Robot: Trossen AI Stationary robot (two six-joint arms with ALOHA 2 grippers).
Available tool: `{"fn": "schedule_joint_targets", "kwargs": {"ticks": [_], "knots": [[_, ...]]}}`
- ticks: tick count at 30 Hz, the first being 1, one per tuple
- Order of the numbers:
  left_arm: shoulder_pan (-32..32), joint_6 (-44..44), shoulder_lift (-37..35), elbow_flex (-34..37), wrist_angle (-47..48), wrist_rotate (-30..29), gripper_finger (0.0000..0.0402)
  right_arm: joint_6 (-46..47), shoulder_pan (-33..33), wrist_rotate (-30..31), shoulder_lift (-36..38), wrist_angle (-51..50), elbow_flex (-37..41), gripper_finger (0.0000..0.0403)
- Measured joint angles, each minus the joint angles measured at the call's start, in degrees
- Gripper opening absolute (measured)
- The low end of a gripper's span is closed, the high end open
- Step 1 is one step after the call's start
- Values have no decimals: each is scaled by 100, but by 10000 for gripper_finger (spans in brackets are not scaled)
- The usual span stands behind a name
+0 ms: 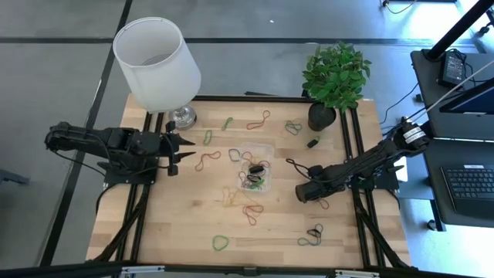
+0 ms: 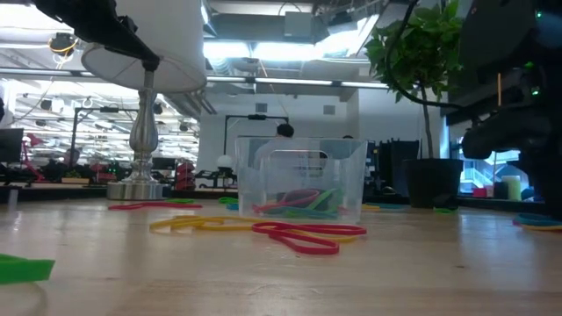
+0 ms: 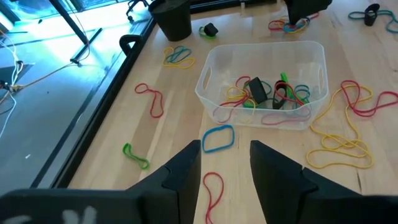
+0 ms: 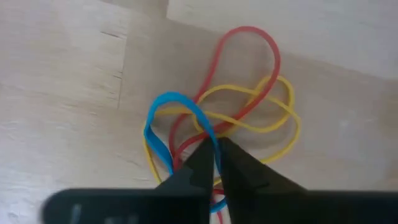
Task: Pick and place rubber bands into bin
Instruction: Put the blue rubber band into the bin
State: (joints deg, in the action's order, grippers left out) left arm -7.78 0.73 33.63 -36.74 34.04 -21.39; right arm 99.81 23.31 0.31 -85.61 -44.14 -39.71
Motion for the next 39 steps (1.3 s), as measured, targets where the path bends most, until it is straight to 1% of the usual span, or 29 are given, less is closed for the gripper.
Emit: {"fn": "schedule_joint_targets", "kwargs": {"ticks": [2, 5, 7, 11, 15, 18, 21, 23, 25, 26, 29, 32, 35, 39], "knots": [[-1, 2, -1, -1, 0, -2, 132, 7, 0, 2, 50, 57, -21, 8], [-1, 2, -2, 0, -2, -4, 134, 15, 22, 19, 137, -162, -180, 10], [0, 3, 0, 0, 1, -8, 134, 13, 84, 152, 214, -490, -380, 8], [0, 124, -2, -1, -1, -35, 133, 38, 238, 588, 308, -1389, -952, 5], [-1, 201, -2, -1, -1, -42, 132, 101, 363, 1242, 316, -2247, -1530, 5], [-1, 201, 0, 0, -1, -46, 132, -63, 430, 1766, 318, -2350, -1820, 3], [-1, 201, 0, 0, 0, -46, 132, 160, 433, 1806, 322, -2757, -1952, 2], [0, 202, 0, 0, 0, -48, 133, 161, 433, 1845, 322, -2705, -1955, 2], [-1, 203, -1, 0, -1, -48, 134, 217, 433, 2076, 320, -2805, -1960, 2], [-1, 203, 0, 1, 0, -46, 135, 386, 433, 2186, 322, -2869, -1927, 2], [-1, 203, 0, 1, 0, -46, 133, 520, 431, 2585, 320, -2622, -1825, 2], [1, 203, 0, -1, -2, -46, 132, 640, 402, 2580, 308, -2705, -1817, 2], [0, 203, -2, 0, -1, -46, 134, 422, 389, 2709, 302, -2338, -1829, 2], [-1, 201, -2, 1, 0, 55, 136, 77, 347, 2866, 307, -2118, -2006, 2]]}}
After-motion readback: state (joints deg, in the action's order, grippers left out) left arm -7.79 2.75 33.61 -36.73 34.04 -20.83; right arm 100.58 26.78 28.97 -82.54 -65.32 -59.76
